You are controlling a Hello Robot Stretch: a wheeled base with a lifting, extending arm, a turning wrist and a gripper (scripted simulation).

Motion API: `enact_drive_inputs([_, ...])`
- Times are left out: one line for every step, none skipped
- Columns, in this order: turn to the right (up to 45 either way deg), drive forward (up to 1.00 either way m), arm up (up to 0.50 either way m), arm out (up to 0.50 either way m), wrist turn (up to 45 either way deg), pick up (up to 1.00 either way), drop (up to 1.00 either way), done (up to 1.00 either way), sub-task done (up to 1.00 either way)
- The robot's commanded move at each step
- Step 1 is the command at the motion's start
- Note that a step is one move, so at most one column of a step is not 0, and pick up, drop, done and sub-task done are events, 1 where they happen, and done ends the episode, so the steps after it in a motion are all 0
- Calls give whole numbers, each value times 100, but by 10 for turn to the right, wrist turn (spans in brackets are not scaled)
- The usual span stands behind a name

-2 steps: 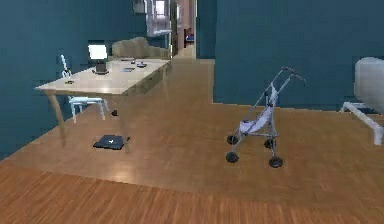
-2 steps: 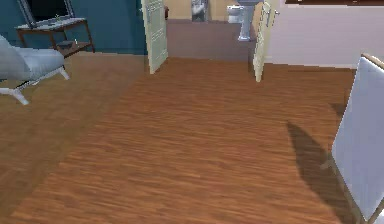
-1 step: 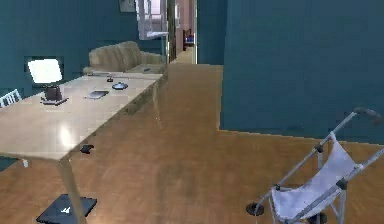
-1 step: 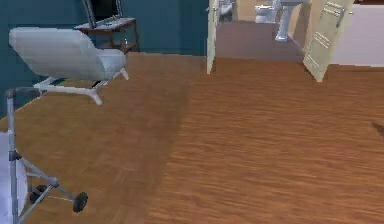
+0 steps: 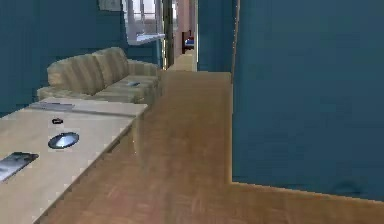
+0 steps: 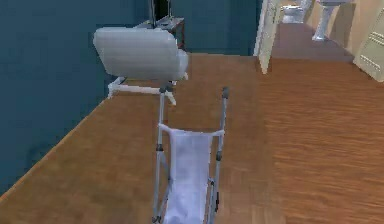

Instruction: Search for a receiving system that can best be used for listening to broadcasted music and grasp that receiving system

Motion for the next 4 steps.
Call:
enact_drive_inputs([0,100,0,0,0,0,0,0,0])
enact_drive_inputs([-30,0,0,0,0,0,0,0,0])
enact_drive_inputs([0,55,0,0,0,0,0,0,0])
enact_drive_inputs([0,100,0,0,0,0,0,0,0])
